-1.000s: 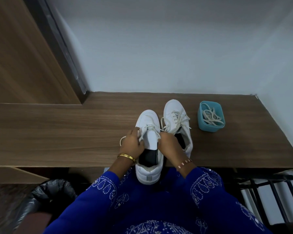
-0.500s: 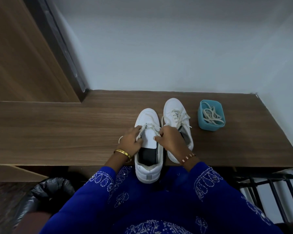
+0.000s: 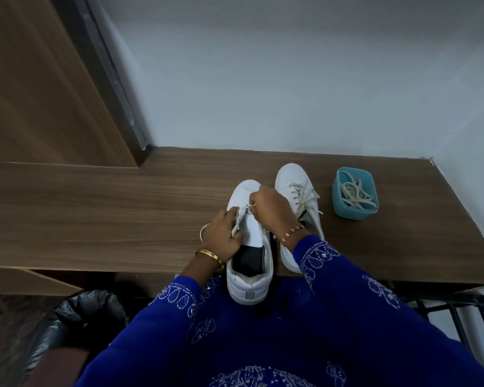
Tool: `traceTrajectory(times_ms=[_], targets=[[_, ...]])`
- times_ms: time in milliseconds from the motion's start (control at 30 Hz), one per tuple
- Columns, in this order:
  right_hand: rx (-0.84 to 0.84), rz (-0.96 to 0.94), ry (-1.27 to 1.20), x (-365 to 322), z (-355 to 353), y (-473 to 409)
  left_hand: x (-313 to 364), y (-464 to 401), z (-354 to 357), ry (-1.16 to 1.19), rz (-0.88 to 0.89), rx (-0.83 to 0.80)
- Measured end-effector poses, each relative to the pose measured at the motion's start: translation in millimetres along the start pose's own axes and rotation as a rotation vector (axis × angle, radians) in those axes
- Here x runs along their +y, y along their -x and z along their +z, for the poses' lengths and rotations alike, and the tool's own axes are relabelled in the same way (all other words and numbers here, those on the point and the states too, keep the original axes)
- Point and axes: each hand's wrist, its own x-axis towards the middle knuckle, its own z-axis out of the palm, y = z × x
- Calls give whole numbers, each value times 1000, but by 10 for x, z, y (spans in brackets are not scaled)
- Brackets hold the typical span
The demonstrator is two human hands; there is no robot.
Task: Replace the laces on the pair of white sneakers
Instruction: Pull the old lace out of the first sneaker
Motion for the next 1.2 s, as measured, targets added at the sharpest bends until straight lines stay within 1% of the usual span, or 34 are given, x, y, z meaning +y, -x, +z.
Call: traceTrajectory(times_ms=[133, 200, 233, 333, 433, 467, 533, 767, 900, 967, 1000, 1033, 1067, 1100, 1133, 1167, 1200], targets=[[-12, -46, 100, -33, -14, -34, 3, 1, -17, -128, 10, 11], [-53, -46, 88, -25, -16, -66, 16, 28, -8, -201, -1, 37], [-92, -35, 44, -5, -9, -98, 11, 29, 4, -239, 2, 46], [-209, 24, -221, 72, -5, -191, -12, -21, 28, -342, 62, 37], [-331, 131, -448, 109, -90, -219, 23, -53, 27, -451, 131, -41], [-378, 162, -530, 112, -131, -211, 39, -54, 25, -476, 137, -64], [-422, 208, -675, 114, -198, -210, 71, -50, 15, -516, 138, -91], [-404, 386, -1174, 152, -168, -207, 65, -35, -36, -568, 115, -102], [-300, 410, -1571, 153, -141, -176, 40, -28, -20, -562, 89, -109], [-250, 431, -1679, 184, -130, -155, 64, -21, -15, -560, 75, -116], [-226, 460, -1681, 201, -122, -157, 85, -19, -15, -551, 70, -119], [-205, 497, -1628, 212, -117, -171, 107, -16, -12, -541, 65, -122], [-187, 513, -1498, 221, -121, -195, 128, -13, -6, -532, 59, -123], [-169, 501, -1292, 239, -127, -220, 145, -11, 11, -524, 55, -122], [-141, 450, -1047, 255, -132, -243, 154, -6, 28, -521, 52, -117], [-92, 371, -815, 282, -129, -263, 158, -6, 50, -524, 52, -111], [-45, 285, -641, 293, -126, -270, 159, -7, 67, -531, 53, -107]])
